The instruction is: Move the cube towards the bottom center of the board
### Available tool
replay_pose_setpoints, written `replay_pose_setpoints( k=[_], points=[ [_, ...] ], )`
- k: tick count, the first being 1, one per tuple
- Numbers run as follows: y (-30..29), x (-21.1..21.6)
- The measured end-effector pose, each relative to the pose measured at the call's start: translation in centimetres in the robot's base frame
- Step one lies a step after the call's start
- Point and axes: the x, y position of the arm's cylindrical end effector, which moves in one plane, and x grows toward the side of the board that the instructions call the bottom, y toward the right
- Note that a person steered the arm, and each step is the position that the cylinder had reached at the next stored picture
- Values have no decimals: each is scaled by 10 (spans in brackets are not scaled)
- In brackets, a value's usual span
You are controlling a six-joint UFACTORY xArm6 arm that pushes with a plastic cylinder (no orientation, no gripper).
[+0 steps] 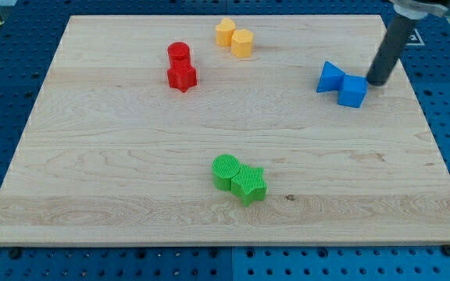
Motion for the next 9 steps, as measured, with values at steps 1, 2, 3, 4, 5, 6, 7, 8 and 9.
replay_pose_setpoints(
  k=[1,2,3,4,5,6,7,8,9],
  points=[
    [-15,-7],
    [-15,15],
    [-18,39],
    [-41,42],
    [-70,45],
    [-72,70],
    [-79,93],
    [-98,115],
    [-106,147]
  ],
)
